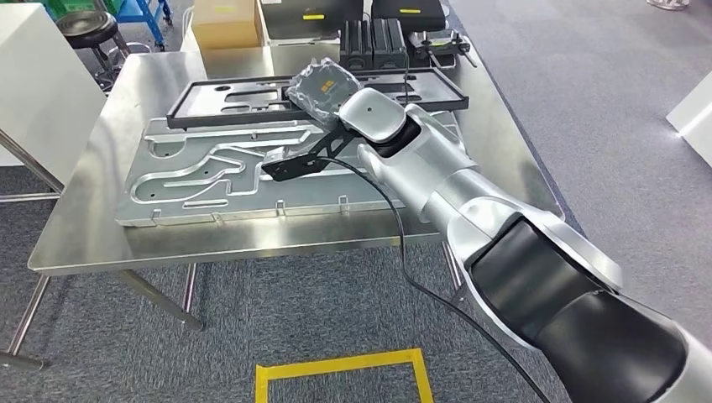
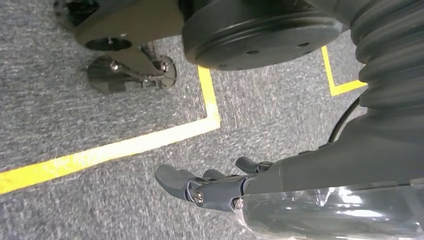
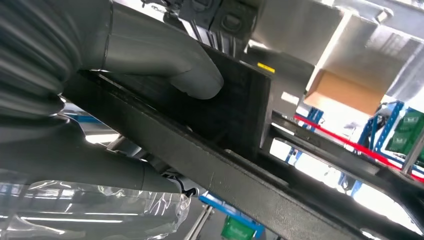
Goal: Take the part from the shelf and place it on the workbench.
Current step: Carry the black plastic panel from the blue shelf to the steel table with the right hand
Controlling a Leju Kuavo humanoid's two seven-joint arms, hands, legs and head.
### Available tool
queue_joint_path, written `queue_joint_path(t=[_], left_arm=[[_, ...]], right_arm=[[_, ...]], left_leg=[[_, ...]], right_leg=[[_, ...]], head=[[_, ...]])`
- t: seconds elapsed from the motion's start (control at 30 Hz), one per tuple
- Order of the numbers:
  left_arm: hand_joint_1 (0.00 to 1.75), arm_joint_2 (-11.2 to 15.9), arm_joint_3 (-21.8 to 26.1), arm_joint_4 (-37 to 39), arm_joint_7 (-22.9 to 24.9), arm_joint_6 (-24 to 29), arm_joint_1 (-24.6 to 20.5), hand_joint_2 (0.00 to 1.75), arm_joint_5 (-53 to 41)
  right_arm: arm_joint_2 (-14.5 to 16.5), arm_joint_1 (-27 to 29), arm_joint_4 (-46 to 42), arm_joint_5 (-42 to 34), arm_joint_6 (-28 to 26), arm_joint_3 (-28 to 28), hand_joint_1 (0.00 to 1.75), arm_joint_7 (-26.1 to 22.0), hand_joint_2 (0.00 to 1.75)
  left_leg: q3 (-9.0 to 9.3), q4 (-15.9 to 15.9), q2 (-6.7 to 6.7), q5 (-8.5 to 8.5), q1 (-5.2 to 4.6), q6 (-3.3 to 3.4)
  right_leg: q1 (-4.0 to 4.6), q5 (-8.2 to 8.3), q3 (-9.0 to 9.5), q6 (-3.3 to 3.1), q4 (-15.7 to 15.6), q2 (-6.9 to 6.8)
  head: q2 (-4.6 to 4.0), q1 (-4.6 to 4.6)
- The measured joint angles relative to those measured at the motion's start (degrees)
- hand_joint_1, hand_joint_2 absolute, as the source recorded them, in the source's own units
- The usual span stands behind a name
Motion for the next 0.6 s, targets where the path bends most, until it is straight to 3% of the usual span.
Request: queue_joint_path(t=[0.1, 0.17, 0.27, 0.3, 0.33, 0.37, 0.43, 0.47, 0.5, 0.6], left_arm=[[0.0, 0.1, 0.1, 0.0, 0.0, 0.1, 0.0, 1.75, 0.1], [0.0, 0.1, 0.1, 0.0, 0.0, 0.3, 0.1, 1.75, 0.2], [0.0, 0.3, 0.4, 0.0, -0.2, 0.7, -0.1, 1.75, 0.6], [0.0, 0.5, 0.5, 0.0, -0.1, 1.0, -0.2, 1.75, 0.7], [0.0, 0.6, 0.6, 0.0, 0.1, 1.1, -0.3, 1.75, 0.6], [0.0, 0.7, 0.6, 0.0, 0.4, 1.2, -0.3, 1.75, 0.6], [0.0, 1.0, 0.7, 0.1, 1.1, 1.3, -0.2, 1.75, 0.4], [0.0, 1.1, 0.7, 0.1, 1.4, 1.3, -0.1, 1.75, 0.3], [0.0, 1.2, 0.7, 0.1, 1.4, 1.3, -0.1, 1.75, 0.2], [0.0, 1.2, 0.8, 0.1, 1.1, 1.6, 0.0, 1.75, 0.5]], right_arm=[[1.1, -0.2, 2.0, 0.1, 0.0, 0.8, 1.75, 0.0, 1.75], [1.5, -0.3, 2.9, 0.0, 0.2, 1.2, 1.75, 0.2, 1.75], [1.7, 0.2, 4.4, -0.7, 0.6, 1.3, 1.75, 2.0, 1.75], [1.5, 0.8, 5.0, -0.9, 0.7, 1.3, 1.75, 2.9, 1.75], [1.2, 1.5, 5.7, -1.0, 0.7, 1.3, 1.75, 3.8, 1.75], [0.7, 2.2, 6.3, -1.1, 0.8, 1.3, 1.75, 4.7, 1.75], [-0.6, 3.3, 7.2, -1.4, 1.1, 1.1, 1.75, 6.4, 1.75], [-1.5, 3.7, 7.7, -1.6, 1.3, 0.9, 1.75, 7.3, 1.75], [-2.6, 4.2, 8.1, -2.0, 1.4, 0.6, 1.75, 8.2, 1.75], [-6.2, 6.4, 9.2, -3.3, 1.4, -1.1, 1.75, 10.5, 1.75]], left_leg=[[-0.13, 0.1, 0.18, -0.45, 0.09, -0.94], [-0.79, 2.0, 0.33, -1.94, 0.13, -1.51], [-5.74, 12.3, 0.45, -6.39, 0.49, -2.27], [-7.23, 15.0, 0.49, -6.97, 0.65, -2.52], [-7.77, 15.7, 0.54, -6.44, 0.81, -2.74], [-7.24, 14.3, 0.58, -4.86, 1.01, -2.95], [-4.01, 7.0, 0.57, -0.79, 1.4, -3.32], [-2.54, 3.7, 0.51, 0.36, 1.42, -3.22], [-1.64, 1.6, 0.45, 0.83, 1.36, -2.91], [-1.4, 0.8, 0.29, 0.73, 1.1, -1.3]], right_leg=[[0.18, -0.21, 0.53, -0.41, -1.2, 0.26], [-0.17, -0.2, 1.07, -0.8, -1.9, 0.3], [-0.34, -0.42, 1.57, -1.14, -2.1, 0.26], [-0.37, -0.53, 1.73, -1.1, -2.1, 0.22], [-0.44, -0.65, 1.9, -0.98, -2.1, 0.18], [-0.56, -0.8, 2.06, -0.79, -2.0, 0.17], [-0.85, -1.17, 2.23, -0.2, -1.5, 0.27], [-0.88, -1.3, 2.12, 0.18, -1.3, 0.34], [-0.82, -1.33, 1.97, 0.58, -1.1, 0.38], [-0.7, -1.14, 1.87, 1.69, -1.3, 0.31]], head=[[0.0, 0.0], [0.0, 0.0], [0.0, 0.0], [0.0, 0.0], [0.0, 0.0], [0.0, 0.0], [0.0, 0.0], [0.0, 0.0], [0.0, 0.0], [0.0, 0.0]])
